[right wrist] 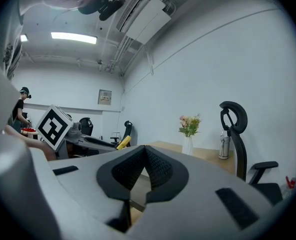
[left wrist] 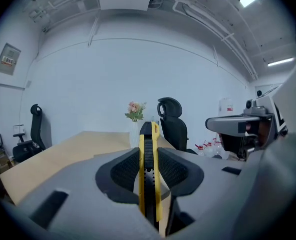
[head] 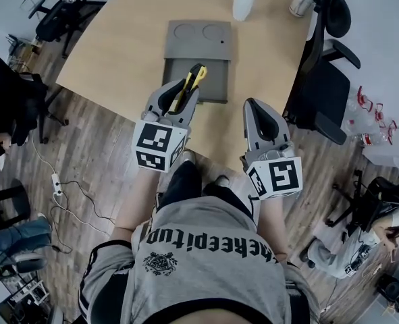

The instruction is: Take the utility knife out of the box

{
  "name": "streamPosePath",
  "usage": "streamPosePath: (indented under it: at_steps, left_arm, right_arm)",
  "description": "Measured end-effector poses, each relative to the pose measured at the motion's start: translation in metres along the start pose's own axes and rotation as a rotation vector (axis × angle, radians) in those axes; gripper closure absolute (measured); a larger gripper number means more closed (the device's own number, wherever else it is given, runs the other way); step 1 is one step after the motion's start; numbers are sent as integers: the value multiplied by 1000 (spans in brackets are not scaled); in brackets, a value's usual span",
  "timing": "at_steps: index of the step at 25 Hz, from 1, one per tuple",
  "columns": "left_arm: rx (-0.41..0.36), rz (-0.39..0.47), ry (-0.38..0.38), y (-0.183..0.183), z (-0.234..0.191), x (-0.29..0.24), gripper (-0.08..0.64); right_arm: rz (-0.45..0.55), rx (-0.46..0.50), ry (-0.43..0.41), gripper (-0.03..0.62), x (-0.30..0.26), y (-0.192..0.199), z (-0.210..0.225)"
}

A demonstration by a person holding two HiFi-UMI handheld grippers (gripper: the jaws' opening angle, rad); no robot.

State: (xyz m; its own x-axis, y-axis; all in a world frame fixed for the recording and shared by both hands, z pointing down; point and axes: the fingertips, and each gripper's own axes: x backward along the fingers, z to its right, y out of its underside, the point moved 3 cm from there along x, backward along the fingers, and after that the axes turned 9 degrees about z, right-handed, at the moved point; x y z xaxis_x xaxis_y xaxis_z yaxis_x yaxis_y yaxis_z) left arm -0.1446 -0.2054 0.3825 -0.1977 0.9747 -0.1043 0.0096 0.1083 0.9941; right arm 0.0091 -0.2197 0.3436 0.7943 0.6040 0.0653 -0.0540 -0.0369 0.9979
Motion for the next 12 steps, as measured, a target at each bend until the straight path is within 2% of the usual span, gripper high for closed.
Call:
streamPosePath:
  at_steps: [12]
  left_arm:
    - [1,97,-103,-25,31,44,433]
  right_arm:
    - [40,27,-105,586,27,-18,-11]
